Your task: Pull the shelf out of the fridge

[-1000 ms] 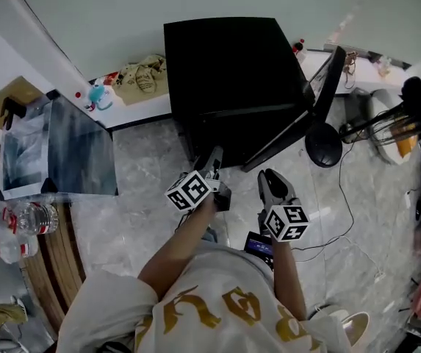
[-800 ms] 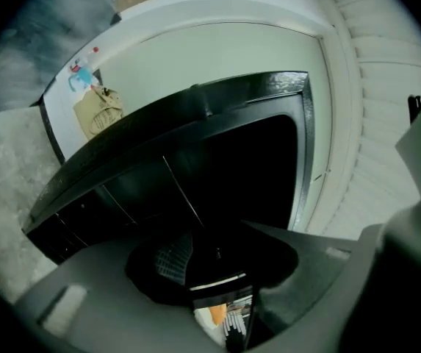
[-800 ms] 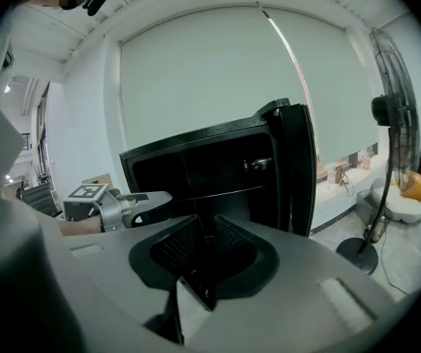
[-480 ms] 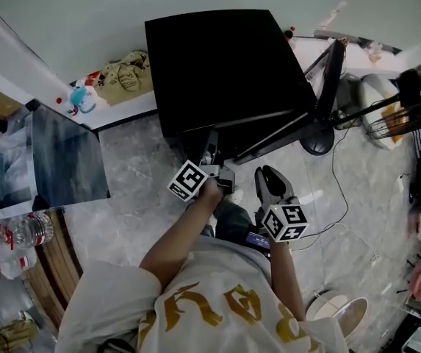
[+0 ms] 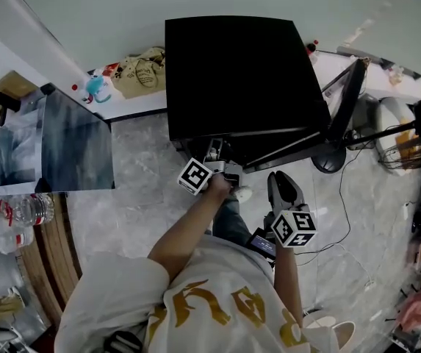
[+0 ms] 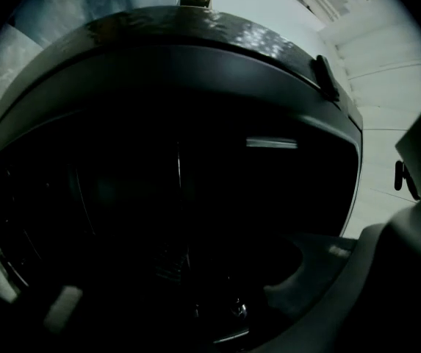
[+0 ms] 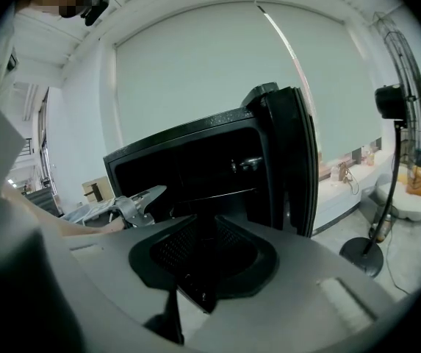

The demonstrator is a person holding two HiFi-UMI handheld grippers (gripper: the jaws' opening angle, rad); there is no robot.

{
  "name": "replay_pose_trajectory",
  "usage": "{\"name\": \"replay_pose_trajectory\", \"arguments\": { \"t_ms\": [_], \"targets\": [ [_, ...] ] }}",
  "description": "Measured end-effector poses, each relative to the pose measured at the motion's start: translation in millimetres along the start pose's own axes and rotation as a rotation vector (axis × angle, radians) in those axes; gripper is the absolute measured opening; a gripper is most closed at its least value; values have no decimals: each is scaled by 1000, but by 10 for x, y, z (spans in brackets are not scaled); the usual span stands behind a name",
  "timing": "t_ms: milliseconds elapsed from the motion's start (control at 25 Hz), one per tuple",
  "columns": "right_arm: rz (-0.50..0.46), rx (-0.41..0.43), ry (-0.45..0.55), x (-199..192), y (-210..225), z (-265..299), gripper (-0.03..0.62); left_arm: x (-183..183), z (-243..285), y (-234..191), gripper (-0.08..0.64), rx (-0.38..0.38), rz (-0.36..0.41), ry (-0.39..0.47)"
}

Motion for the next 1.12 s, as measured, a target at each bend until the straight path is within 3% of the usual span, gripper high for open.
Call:
{"name": "replay_pose_trajectory", "arguments": {
  "t_ms": [80,240,480,640,800,1040,1120],
  "targets": [
    [4,-14,-6,-23,75,-15,98,8,10,-16,196,2,-33,34],
    [11,-36,-32,-68,229,-25,97,4,5,-82,192,27,-1,71],
    [8,-23,-46,-57,273,37,97,-49,14,-82,192,72,-26,74],
    [5,-8,-53,-48,242,97,97,24,-55,-267,192,124,39,76],
    [11,-7,-66,-95,235,112,97,59,26,-263,196,114,8,84],
    [17,-20,-67,-103,299,84,97,167,188,-395,195,140,48,105],
    [22,-24,-63,-85,328,79,95,189,226,-418,156,148,49,112]
  ]
}}
Point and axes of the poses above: the fingertips, and each gripper's own axes: z forward along the fingers, y to its right, x out of its top, the point moved 1 cm from there along -z, backward along the fingers, and after that the axes turned 15 degrees about z, right-handed, at the moved point
